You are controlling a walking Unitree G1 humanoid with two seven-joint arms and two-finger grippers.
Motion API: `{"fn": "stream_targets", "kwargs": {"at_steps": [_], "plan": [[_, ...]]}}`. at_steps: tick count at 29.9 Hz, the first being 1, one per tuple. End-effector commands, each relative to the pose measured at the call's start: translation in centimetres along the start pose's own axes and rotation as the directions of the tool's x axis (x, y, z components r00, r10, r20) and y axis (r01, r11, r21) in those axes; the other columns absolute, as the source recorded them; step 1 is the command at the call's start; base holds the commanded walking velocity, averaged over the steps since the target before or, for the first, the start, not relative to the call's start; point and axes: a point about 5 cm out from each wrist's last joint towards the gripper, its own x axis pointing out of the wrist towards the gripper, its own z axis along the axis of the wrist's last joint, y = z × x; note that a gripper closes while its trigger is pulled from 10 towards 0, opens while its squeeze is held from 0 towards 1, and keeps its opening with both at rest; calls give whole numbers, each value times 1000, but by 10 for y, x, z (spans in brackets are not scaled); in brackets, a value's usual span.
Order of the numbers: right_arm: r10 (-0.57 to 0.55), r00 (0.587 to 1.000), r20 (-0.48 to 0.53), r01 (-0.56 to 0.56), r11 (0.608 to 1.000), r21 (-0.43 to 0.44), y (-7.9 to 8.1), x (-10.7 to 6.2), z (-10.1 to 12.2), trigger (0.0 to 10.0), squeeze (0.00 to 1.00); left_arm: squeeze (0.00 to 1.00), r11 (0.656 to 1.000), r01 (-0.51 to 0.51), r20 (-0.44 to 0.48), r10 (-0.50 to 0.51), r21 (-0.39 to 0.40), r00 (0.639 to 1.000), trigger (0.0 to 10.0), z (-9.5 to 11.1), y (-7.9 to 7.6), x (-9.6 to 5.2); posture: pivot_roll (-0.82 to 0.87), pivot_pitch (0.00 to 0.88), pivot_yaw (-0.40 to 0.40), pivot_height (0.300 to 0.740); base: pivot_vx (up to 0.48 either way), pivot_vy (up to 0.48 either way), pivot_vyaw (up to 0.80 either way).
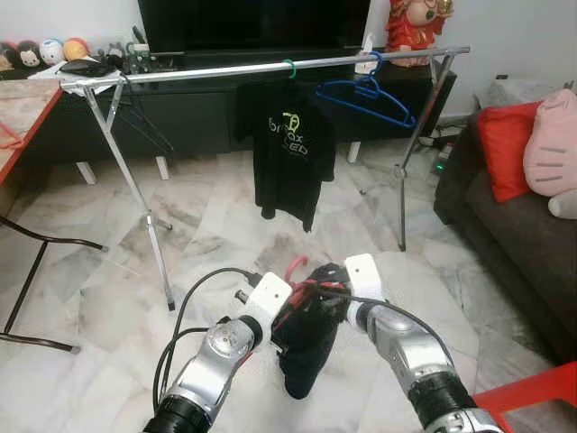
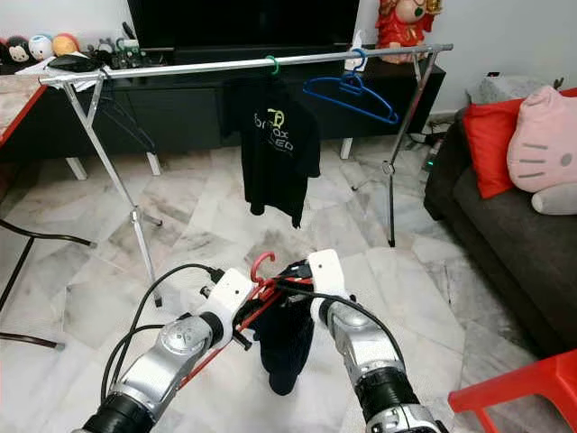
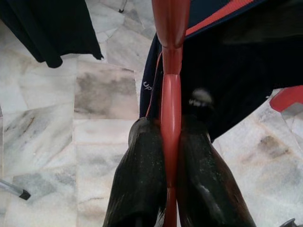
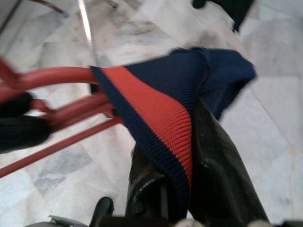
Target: Hang hanger
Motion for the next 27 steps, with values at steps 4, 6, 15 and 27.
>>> {"fn": "stream_targets", "kwargs": {"at_steps": [4,6,15,27], "plan": [[43,999,-8,-43,997,-57,-15,-10,4,10000,0,0,1000,-2,38,2,-9,999,10000,7,1,3,4,0,-62,740,0,0,0],[70,997,-21,-72,993,-92,-21,-13,3,10000,0,0,1000,8,44,-7,-17,999,10000,8,1,3,3,0,-63,740,0,0,0],[117,990,-75,-129,975,-180,-40,-24,-1,10000,0,0,999,39,80,-36,-31,996,10000,11,-2,2,5,0,-66,740,0,0,0],[164,984,-68,-177,931,-319,-54,-31,8,10000,0,0,980,197,63,-195,-24,979,10000,9,-16,-1,1,0,-65,740,0,0,0]]}}
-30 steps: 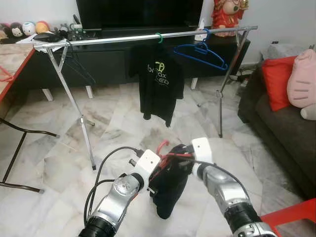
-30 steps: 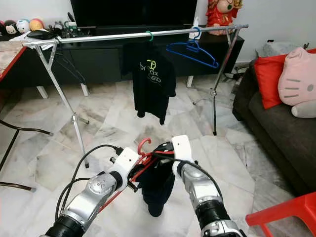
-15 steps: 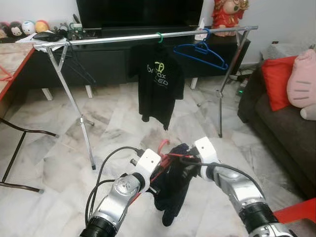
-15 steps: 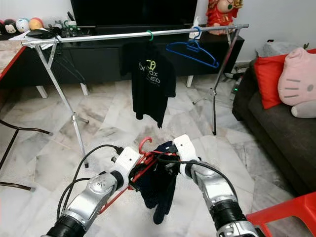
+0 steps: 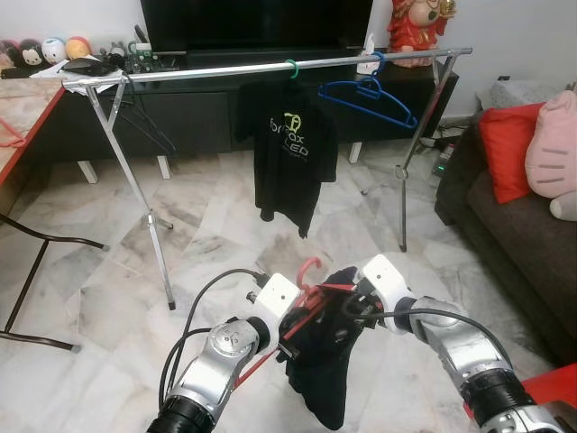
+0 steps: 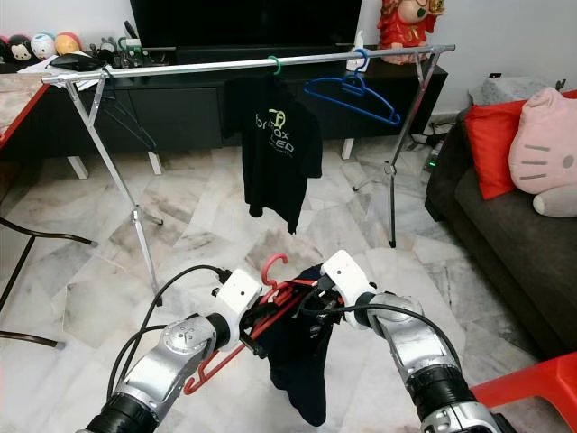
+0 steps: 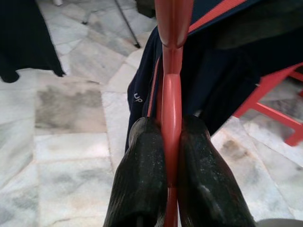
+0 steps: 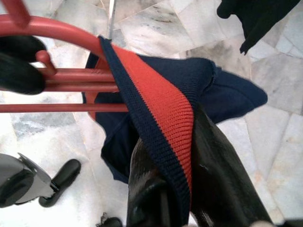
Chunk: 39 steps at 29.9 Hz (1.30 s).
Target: Hang hanger
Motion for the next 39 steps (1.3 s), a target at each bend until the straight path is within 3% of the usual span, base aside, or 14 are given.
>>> {"fn": "stream_targets", "kwargs": {"at_steps": [1,7,8,14,19,25,35,39], "plan": [[6,1000,23,-5,999,-39,-5,-2,8,10000,0,0,999,32,6,-32,2,999,10000,2,-4,-1,1,0,-65,740,0,0,0],[26,1000,17,-24,994,-111,-13,-8,9,10000,0,0,999,46,-6,-46,-4,999,10000,-1,-5,-2,4,0,-69,740,0,0,0],[-5,1000,-4,4,989,-149,-22,-12,6,10000,0,0,999,53,-11,-53,-7,999,10000,-2,-6,-3,5,0,-70,740,0,0,0],[23,1000,-4,-23,977,-214,-35,-23,8,10000,0,0,991,131,-26,-132,-10,991,10000,-6,-12,-6,0,0,-69,740,0,0,0],[25,1000,-7,-26,972,-232,-40,-24,11,10000,0,0,991,136,-31,-136,-9,990,10000,-7,-13,-6,1,0,-70,740,0,0,0],[149,987,59,-134,970,-203,-24,-18,22,10000,0,0,998,64,-37,-64,-6,997,10000,-6,-8,-3,-4,0,-66,740,0,0,0],[280,960,13,-272,940,-205,-5,-19,6,10000,0,0,999,35,12,-34,-20,999,10000,1,-6,0,-2,0,-70,740,0,0,0],[331,944,7,-323,923,-209,-1,-24,3,10000,0,0,999,-23,46,25,-43,999,10000,4,0,0,-4,0,-71,740,0,0,0]]}}
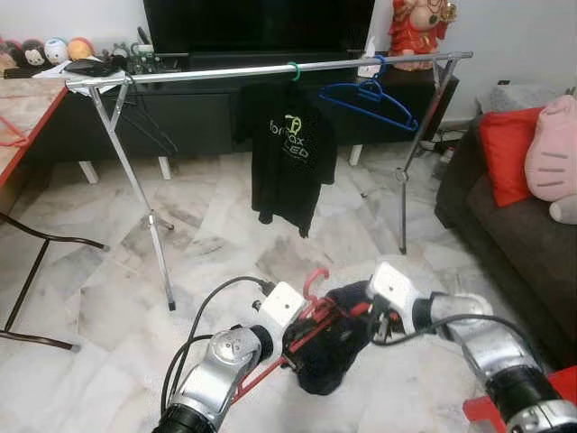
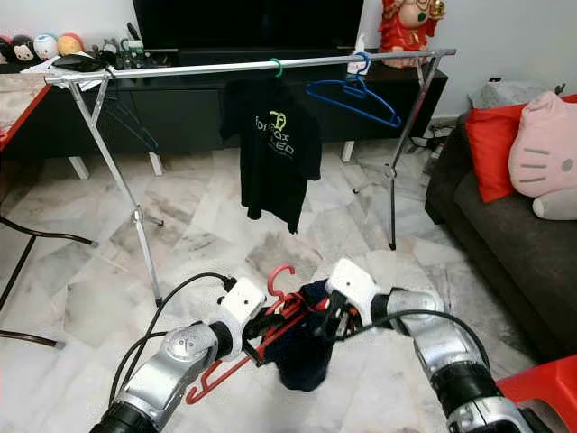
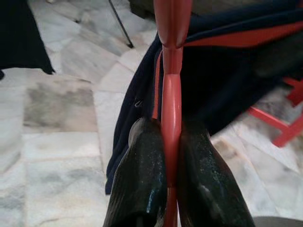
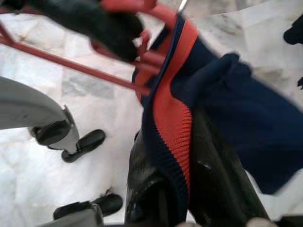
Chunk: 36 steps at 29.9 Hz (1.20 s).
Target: Hang hanger
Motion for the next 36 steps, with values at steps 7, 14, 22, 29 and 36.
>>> {"fn": "stream_targets", "kwargs": {"at_steps": [7,14,22,29,36], "plan": [[83,993,85,-78,995,-59,8,-5,16,10000,0,0,1000,-5,53,6,-19,999,10000,11,-1,5,-6,0,-73,740,0,0,0],[117,989,94,-111,992,-59,11,-5,19,10000,0,0,1000,-21,78,22,-22,997,10000,14,0,6,-4,0,-76,740,0,0,0],[100,995,7,-100,993,-61,15,-5,4,10000,0,0,996,-80,155,86,-47,984,10000,22,9,4,-6,0,-77,740,0,0,0],[120,993,13,-119,991,-59,19,-4,5,10000,0,0,993,-79,222,96,-84,970,10000,29,11,3,-7,0,-79,740,0,0,0],[134,991,2,-134,989,-71,21,-3,4,10000,1000,0,993,-71,242,93,-99,966,10000,29,9,4,-9,0,-81,740,0,0,0]]}}
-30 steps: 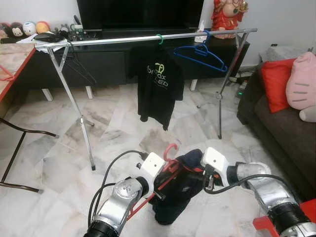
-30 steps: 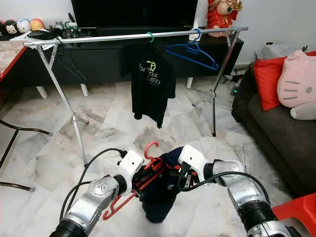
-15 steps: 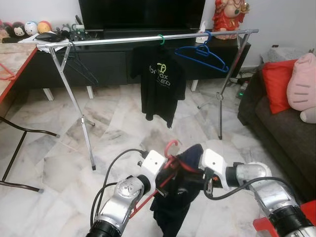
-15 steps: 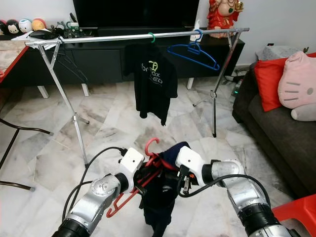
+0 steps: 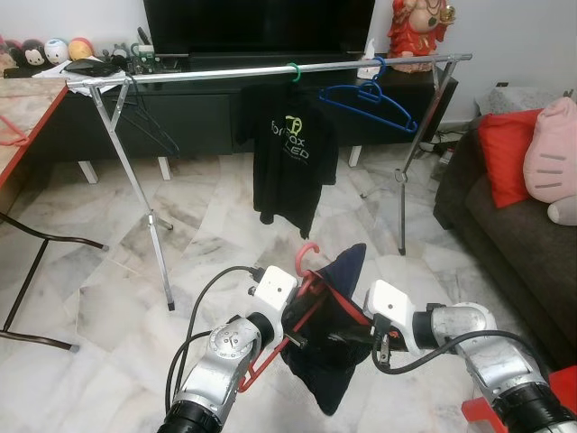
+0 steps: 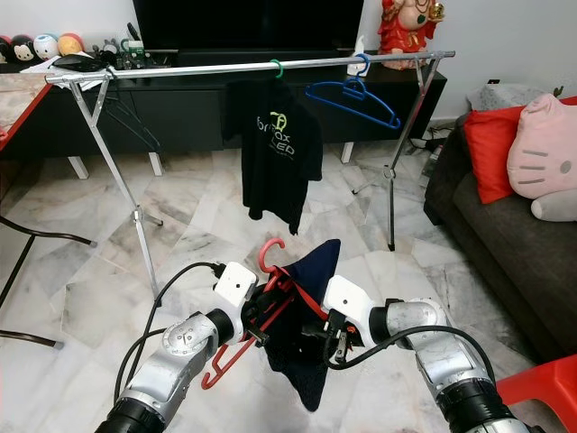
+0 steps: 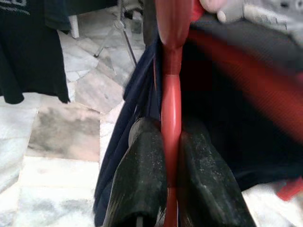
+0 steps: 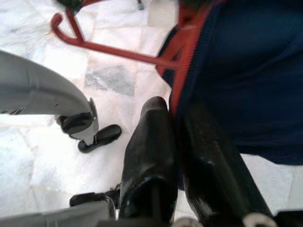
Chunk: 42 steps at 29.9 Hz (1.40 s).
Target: Hang hanger
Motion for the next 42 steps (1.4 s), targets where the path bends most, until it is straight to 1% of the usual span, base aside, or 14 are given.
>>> {"fn": "stream_targets", "kwargs": {"at_steps": [1,7,11,13,16,22,28,32,34,35,37,39,41,42], "plan": [[7,1000,-13,-7,1000,-11,1,-2,-1,10000,1000,0,1000,-2,71,2,-2,997,10000,14,-1,5,-9,0,-81,740,0,0,0],[7,1000,-27,-8,1000,-18,2,-3,-3,10000,1000,0,1000,-25,102,25,-10,994,10000,18,2,5,-12,0,-81,740,0,0,0],[-24,999,-28,23,999,-37,-1,-6,-2,10000,1000,0,1000,-5,103,6,-9,995,10000,18,1,5,-13,0,-82,740,0,0,0],[-71,997,-14,71,997,-25,-8,-11,1,10000,1000,0,1000,24,88,-25,7,996,10000,16,0,4,-14,0,-83,740,0,0,0],[-132,991,-36,129,989,-72,-16,-20,2,10000,1000,0,998,57,62,-59,27,996,10000,11,1,0,-14,0,-83,740,0,0,0],[-189,982,14,189,977,-97,-26,-36,13,10000,1000,0,990,118,-12,-117,78,993,10000,1,3,-7,-14,0,-83,740,0,0,0],[-157,986,51,164,975,-153,-30,-46,22,10000,1000,0,975,201,-52,-197,91,979,10000,-3,0,-10,-22,0,-77,740,0,0,0],[-119,990,73,130,975,-181,-29,-45,26,10000,1000,0,964,246,-76,-239,105,968,10000,-5,-3,-12,-23,0,-78,740,0,0,0],[-40,997,72,57,968,-245,-26,-41,30,10000,1000,0,940,319,-91,-310,116,946,10000,-5,-9,-14,-31,0,-75,740,0,0,0],[-24,997,67,41,964,-262,-26,-40,31,10000,1000,0,933,338,-95,-328,120,940,10000,-4,-10,-14,-31,0,-75,740,0,0,0],[-10,998,62,27,960,-277,-26,-40,32,10000,1000,0,926,358,-98,-348,123,933,10000,-3,-11,-15,-31,0,-75,740,0,0,0],[13,999,34,-2,952,-307,-28,-38,33,10000,1000,0,903,413,-96,-404,117,910,10000,1,-15,-16,-23,0,-76,740,0,0,0],[9,1000,23,-1,947,-322,-30,-37,33,10000,1000,0,891,437,-106,-427,119,898,10000,2,-16,-17,-23,0,-76,740,0,0,0],[15,1000,6,-12,942,-336,-30,-37,32,10000,0,0,884,453,-115,-440,120,890,10000,2,-17,-18,-23,0,-76,740,0,0,0]]}}
